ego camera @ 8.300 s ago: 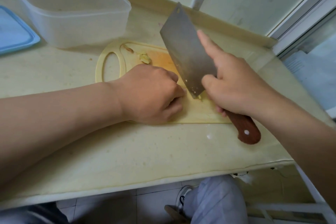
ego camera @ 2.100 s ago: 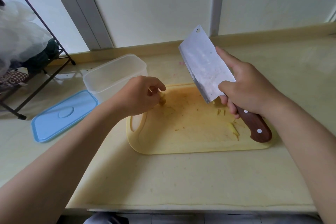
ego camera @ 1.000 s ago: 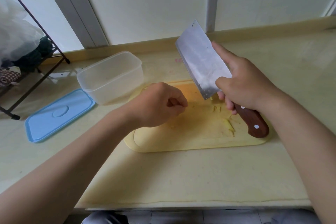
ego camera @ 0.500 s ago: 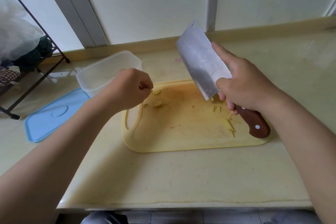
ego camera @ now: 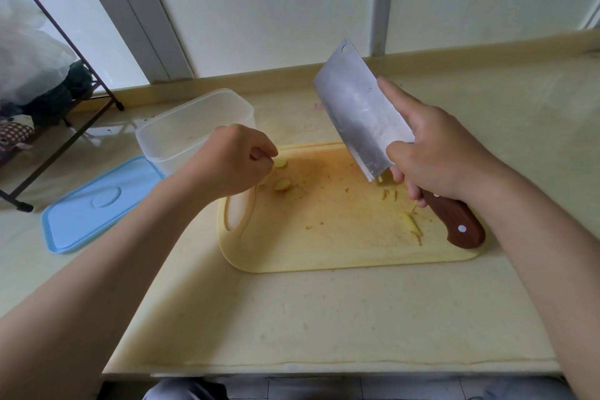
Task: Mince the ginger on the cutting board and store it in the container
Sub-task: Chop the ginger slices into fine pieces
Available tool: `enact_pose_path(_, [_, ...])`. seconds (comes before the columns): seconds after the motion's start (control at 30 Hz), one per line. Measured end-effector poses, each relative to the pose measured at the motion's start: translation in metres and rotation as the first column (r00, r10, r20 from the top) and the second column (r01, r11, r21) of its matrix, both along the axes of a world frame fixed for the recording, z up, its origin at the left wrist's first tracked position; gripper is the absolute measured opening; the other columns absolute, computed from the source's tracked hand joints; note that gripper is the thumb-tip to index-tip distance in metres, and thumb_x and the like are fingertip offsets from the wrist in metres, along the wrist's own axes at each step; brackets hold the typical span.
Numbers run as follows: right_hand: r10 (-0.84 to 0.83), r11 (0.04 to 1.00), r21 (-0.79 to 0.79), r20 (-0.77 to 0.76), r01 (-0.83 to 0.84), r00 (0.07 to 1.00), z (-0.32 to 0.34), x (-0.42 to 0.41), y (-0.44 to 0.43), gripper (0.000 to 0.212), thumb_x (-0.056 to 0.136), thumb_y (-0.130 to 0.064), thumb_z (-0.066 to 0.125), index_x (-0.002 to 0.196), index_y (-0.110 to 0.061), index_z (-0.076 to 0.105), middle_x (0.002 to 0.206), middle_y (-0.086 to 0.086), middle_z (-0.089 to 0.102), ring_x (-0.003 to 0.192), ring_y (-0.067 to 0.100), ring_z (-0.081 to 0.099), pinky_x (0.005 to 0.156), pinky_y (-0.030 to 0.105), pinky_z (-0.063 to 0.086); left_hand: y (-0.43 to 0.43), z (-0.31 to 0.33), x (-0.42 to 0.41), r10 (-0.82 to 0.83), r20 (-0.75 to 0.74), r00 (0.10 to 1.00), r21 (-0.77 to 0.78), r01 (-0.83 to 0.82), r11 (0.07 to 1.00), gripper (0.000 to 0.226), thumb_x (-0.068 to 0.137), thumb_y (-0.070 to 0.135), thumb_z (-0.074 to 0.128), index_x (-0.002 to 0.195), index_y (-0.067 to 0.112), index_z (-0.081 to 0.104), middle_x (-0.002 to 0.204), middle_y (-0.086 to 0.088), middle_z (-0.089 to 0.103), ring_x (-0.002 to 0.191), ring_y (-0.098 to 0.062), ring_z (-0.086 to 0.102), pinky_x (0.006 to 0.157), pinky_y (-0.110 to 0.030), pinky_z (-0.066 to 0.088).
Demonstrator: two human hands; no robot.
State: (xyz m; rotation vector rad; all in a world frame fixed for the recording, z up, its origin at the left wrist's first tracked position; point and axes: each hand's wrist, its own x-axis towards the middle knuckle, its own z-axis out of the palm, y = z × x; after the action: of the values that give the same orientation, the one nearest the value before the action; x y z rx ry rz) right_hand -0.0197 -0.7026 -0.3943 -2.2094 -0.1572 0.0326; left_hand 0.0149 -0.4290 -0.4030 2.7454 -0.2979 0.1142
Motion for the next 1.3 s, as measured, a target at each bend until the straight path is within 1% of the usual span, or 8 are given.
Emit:
enact_pose_path(0.1, [0.002,1.000,-0.008,-0.003,-0.002,1.000,0.000,0.000,0.000,0.092,0.091,-0.003,0.040,0.156,-0.062,0.014,0.084,-0.008,0.054,0.040,0.018,0.058,0.044,0.032,0.053,-0.002,0.002,0.002,-0.017,0.023,1.000,0.021,0.016,1.000,0.022,0.091,0.012,0.063,0.107,0.019,0.076,0.086,0.009,0.070,0.081,-0.006,0.065,0.070,-0.009,0.045])
enact_pose_path(0.2, [0.003,1.000,-0.009,-0.003,-0.003,1.000,0.000,0.000,0.000,0.091,0.092,-0.003,0.040,0.157,-0.062,0.014,0.083,-0.006,0.057,0.041,0.019,0.057,0.044,0.033,0.053,-0.008,0.002,0.004,-0.080,0.015,0.997,0.065,0.079,0.995,0.020,0.091,0.019,0.069,0.110,0.018,0.076,0.093,0.005,0.074,0.085,-0.010,0.068,0.083,-0.027,0.057])
enact_pose_path(0.27, [0.002,1.000,-0.012,0.000,-0.002,1.000,0.001,-0.001,0.000,0.091,0.092,-0.003,0.040,0.157,-0.061,0.015,0.082,-0.003,0.059,0.041,0.020,0.057,0.044,0.033,0.054,-0.013,0.002,0.006,-0.112,-0.010,0.994,0.110,0.113,0.988,0.024,0.090,0.022,0.071,0.114,0.018,0.075,0.099,0.004,0.075,0.088,-0.012,0.068,0.087,-0.031,0.057])
enact_pose_path(0.57, [0.005,1.000,-0.008,0.001,-0.005,1.000,0.001,-0.001,0.000,0.092,0.091,-0.003,0.040,0.157,-0.062,0.014,0.084,-0.010,0.052,0.042,0.021,0.059,0.044,0.033,0.054,-0.021,-0.003,0.013,-0.115,0.034,0.993,0.242,0.103,0.965,0.030,0.093,0.012,0.055,0.117,0.021,0.071,0.098,-0.002,0.072,0.085,-0.021,0.067,0.081,-0.040,0.059])
enact_pose_path(0.7, [0.006,1.000,-0.001,0.006,-0.006,1.000,0.001,-0.001,-0.001,0.092,0.091,-0.003,0.039,0.157,-0.062,0.015,0.084,-0.011,0.050,0.041,0.020,0.058,0.044,0.032,0.053,-0.025,-0.001,0.008,-0.113,0.068,0.991,0.037,0.110,0.993,0.027,0.092,0.008,0.058,0.111,0.018,0.074,0.092,0.002,0.072,0.084,-0.014,0.068,0.080,-0.030,0.058])
enact_pose_path(0.83, [0.012,1.000,-0.002,0.001,-0.012,1.000,0.000,0.000,-0.001,0.093,0.091,-0.003,0.039,0.156,-0.063,0.014,0.084,-0.012,0.049,0.041,0.020,0.059,0.044,0.031,0.052,-0.032,0.007,-0.005,-0.169,-0.044,0.985,-0.160,0.160,0.974,0.024,0.089,0.007,0.064,0.099,0.025,0.076,0.085,0.013,0.073,0.076,-0.001,0.067,0.068,-0.011,0.049])
enact_pose_path(1.07, [0.018,1.000,-0.017,0.000,-0.018,1.000,0.001,-0.003,0.001,0.094,0.090,-0.002,0.040,0.157,-0.062,0.014,0.080,0.000,0.061,0.041,0.020,0.059,0.045,0.033,0.053,-0.047,0.008,-0.018,-0.188,-0.162,0.969,-0.319,0.129,0.939,0.016,0.084,0.005,0.073,0.093,0.017,0.079,0.078,0.007,0.076,0.074,-0.008,0.072,0.069,-0.019,0.058])
enact_pose_path(1.3, [0.012,1.000,-0.013,0.000,-0.012,1.000,0.001,-0.002,-0.001,0.094,0.089,-0.003,0.040,0.157,-0.062,0.013,0.083,-0.011,0.049,0.040,0.019,0.060,0.043,0.030,0.052,-0.061,-0.001,-0.027,-0.160,-0.144,0.977,-0.321,0.107,0.941,0.010,0.086,0.012,0.073,0.091,0.019,0.078,0.075,0.010,0.074,0.074,-0.007,0.071,0.070,-0.021,0.056])
